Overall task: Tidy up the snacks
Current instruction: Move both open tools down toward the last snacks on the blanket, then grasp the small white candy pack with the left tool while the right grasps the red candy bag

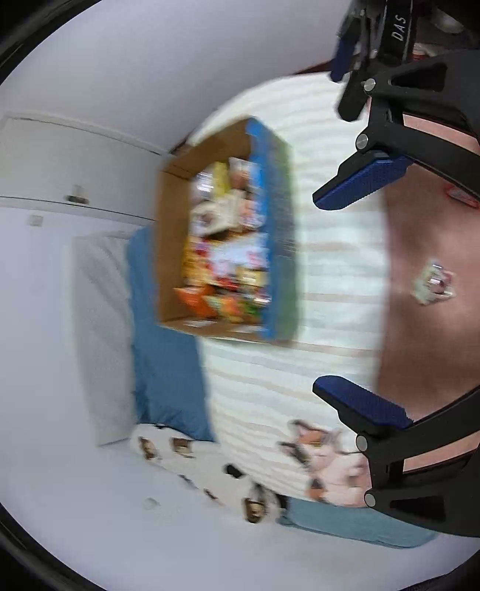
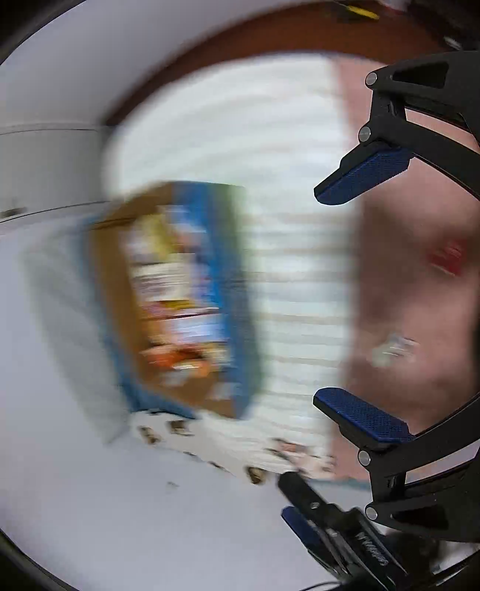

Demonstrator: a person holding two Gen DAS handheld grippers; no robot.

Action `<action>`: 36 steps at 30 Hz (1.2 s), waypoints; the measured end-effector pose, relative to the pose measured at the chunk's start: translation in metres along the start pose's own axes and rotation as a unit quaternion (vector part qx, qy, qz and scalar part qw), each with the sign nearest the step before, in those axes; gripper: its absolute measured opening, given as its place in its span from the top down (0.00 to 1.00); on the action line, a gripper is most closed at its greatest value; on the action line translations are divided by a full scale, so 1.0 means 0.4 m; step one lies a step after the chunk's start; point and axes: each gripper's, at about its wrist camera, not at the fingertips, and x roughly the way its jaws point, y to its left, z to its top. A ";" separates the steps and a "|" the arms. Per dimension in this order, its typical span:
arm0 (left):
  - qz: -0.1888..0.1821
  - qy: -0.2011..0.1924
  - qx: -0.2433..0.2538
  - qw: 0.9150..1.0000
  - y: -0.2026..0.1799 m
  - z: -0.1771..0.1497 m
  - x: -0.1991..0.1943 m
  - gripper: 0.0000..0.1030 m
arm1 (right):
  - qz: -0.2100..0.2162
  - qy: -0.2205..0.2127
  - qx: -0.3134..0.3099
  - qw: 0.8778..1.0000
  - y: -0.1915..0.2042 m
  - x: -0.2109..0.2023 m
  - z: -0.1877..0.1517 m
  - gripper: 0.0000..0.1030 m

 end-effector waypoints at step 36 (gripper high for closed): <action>-0.042 0.291 0.042 0.955 -0.041 -0.373 0.501 0.11 | -0.041 0.208 0.008 0.977 -0.086 0.384 -0.322 0.52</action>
